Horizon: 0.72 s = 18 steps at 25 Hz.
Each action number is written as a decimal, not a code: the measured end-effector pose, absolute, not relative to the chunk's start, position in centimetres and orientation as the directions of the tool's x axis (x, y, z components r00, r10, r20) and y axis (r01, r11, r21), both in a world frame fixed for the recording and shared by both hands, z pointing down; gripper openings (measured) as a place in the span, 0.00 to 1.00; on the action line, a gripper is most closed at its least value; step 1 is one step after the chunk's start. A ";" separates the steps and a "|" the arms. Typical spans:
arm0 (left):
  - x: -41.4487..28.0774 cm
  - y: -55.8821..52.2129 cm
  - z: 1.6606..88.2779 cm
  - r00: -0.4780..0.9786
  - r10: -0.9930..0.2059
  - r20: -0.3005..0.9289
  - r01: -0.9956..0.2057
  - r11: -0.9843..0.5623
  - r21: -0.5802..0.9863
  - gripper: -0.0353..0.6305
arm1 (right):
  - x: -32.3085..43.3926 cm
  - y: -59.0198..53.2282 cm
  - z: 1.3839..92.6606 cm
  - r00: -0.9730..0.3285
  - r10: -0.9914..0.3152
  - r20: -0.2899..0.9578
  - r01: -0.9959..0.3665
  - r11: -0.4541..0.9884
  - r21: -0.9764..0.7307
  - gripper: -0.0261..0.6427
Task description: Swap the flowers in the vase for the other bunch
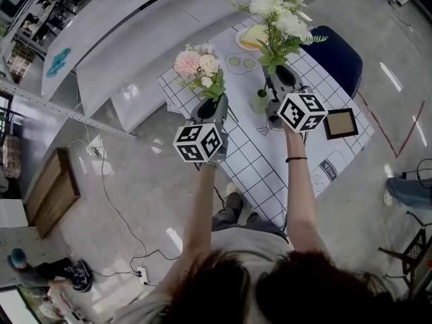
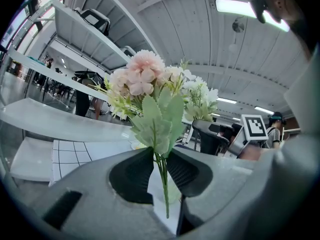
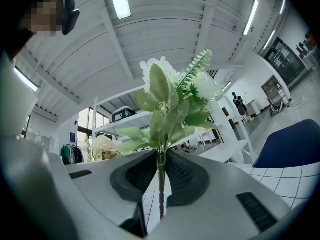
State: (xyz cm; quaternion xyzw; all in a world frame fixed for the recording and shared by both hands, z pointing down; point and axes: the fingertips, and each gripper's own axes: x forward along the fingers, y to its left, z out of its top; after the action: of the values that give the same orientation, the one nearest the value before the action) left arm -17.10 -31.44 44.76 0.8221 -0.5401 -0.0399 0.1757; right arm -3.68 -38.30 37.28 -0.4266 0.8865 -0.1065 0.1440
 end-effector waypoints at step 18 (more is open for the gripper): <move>-17.0 -31.6 45.6 0.409 -0.902 0.139 -0.875 -0.344 0.341 0.17 | -5.3 -38.0 40.8 -0.616 -0.782 -0.095 -0.749 0.619 -0.237 0.11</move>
State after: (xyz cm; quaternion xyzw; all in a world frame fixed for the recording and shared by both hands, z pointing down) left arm -16.98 -31.56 45.56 0.8188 -0.5425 -0.0371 0.1839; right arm -5.26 -38.04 40.84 -0.4278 0.8946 -0.0872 0.0948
